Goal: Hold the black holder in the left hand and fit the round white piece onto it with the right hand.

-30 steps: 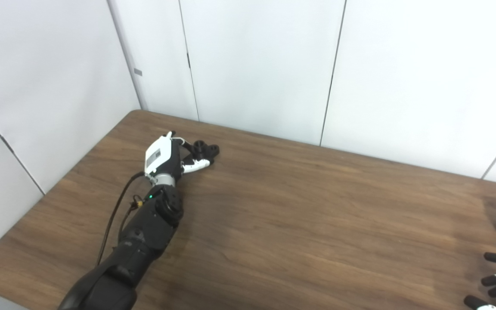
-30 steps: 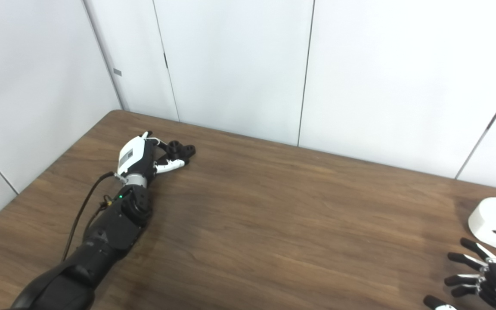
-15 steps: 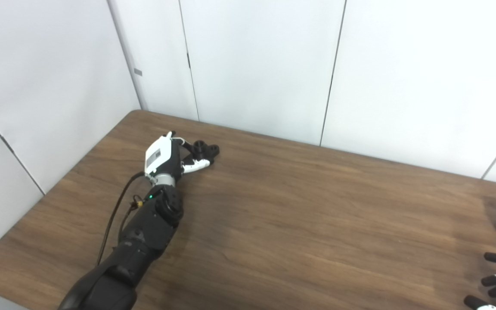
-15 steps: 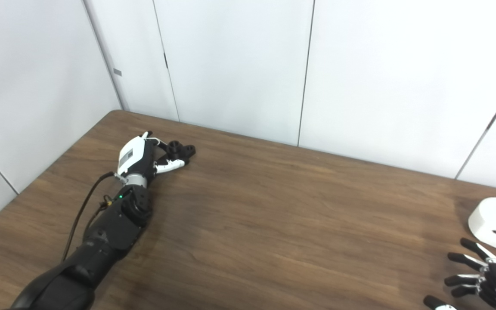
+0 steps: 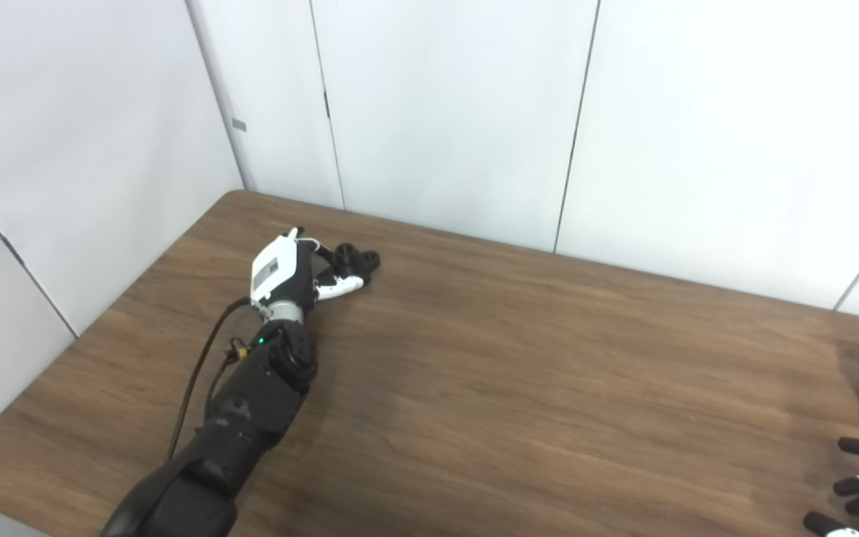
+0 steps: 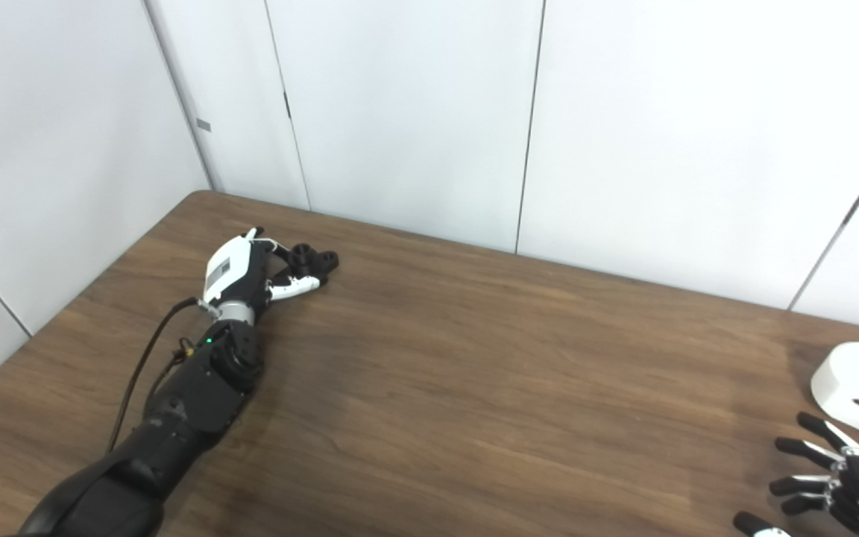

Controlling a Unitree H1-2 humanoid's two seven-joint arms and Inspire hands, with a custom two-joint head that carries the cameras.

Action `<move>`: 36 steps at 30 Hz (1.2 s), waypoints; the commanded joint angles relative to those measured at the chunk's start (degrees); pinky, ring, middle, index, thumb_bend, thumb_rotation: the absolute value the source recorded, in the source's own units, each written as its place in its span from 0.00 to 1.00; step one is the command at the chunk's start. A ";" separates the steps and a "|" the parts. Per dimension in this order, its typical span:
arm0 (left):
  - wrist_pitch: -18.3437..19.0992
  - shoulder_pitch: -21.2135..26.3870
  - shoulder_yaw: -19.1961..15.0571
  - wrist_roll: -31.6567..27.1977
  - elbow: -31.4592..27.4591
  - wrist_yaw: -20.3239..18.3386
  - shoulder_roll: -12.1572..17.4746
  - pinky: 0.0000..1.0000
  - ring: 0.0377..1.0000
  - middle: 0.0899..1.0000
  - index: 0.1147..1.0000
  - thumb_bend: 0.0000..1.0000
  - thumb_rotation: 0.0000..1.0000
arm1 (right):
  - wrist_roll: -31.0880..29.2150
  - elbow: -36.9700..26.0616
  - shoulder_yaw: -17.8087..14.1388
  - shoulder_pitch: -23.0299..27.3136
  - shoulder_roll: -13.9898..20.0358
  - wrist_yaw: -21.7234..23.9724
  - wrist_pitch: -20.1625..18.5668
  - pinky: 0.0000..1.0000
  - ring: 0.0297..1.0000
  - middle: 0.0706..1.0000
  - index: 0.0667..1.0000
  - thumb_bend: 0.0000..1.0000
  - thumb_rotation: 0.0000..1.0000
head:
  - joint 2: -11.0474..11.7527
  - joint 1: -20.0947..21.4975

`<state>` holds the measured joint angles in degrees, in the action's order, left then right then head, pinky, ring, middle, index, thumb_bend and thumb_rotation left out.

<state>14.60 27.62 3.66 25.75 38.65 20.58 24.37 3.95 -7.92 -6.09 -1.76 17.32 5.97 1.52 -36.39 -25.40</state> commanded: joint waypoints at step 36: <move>2.91 -2.67 1.28 -0.17 2.79 -2.95 -0.83 1.00 1.00 0.96 0.43 0.52 0.08 | -0.41 -2.32 -0.72 0.95 1.35 0.13 0.94 0.44 0.53 0.71 0.83 0.66 0.06 | -0.07 0.03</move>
<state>14.60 27.62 3.67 25.75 38.65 20.59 24.37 3.95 -7.93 -6.09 -1.76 17.32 5.97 1.52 -36.39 -25.40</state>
